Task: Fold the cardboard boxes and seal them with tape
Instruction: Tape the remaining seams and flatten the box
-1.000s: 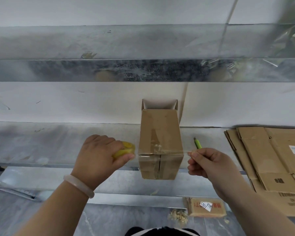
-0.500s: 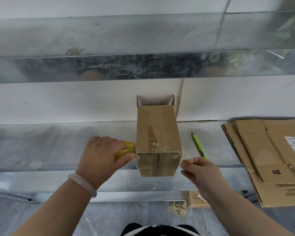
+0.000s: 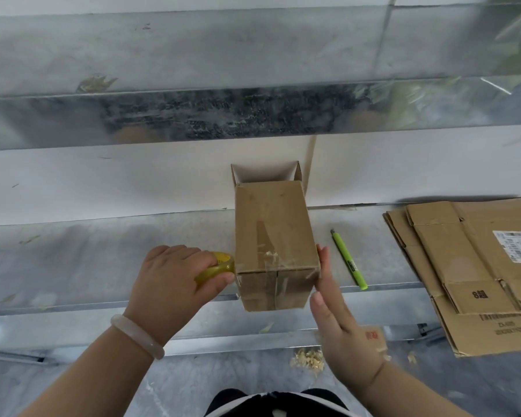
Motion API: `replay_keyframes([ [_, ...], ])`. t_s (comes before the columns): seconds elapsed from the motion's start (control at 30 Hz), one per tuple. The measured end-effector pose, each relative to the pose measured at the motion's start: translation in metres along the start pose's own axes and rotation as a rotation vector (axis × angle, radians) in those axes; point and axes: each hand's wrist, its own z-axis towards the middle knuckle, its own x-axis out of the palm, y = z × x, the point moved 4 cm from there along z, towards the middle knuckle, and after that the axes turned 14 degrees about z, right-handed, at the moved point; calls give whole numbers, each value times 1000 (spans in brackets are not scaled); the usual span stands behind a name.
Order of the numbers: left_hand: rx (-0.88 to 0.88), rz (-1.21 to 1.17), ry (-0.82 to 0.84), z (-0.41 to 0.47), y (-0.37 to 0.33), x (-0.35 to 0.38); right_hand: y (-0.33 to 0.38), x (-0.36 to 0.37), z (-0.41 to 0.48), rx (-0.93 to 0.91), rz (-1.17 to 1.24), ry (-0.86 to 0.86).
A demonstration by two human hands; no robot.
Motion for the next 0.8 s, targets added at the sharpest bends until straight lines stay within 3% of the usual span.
replay_keyframes([
  [0.13, -11, -19, -3, 1, 0, 1, 4, -8, 7, 171, 116, -18],
  [0.2, -11, -33, 1, 1, -1, 2, 7, -15, 11, 160, 107, -51],
  [0.27, -13, -46, 4, 1, -1, 2, 20, -16, 17, -50, -111, -44],
  [0.37, -4, -37, 10, 2, 0, 3, 39, -7, 32, -539, -635, 41],
  [0.43, 4, -29, 16, 3, 1, 2, 43, 2, 43, -717, -788, 94],
  [0.6, -23, -59, 19, -1, 2, 3, 36, 5, 55, -867, -822, 28],
  [0.8, -80, -479, -34, -9, 15, -3, 39, 6, 51, -867, -795, 27],
])
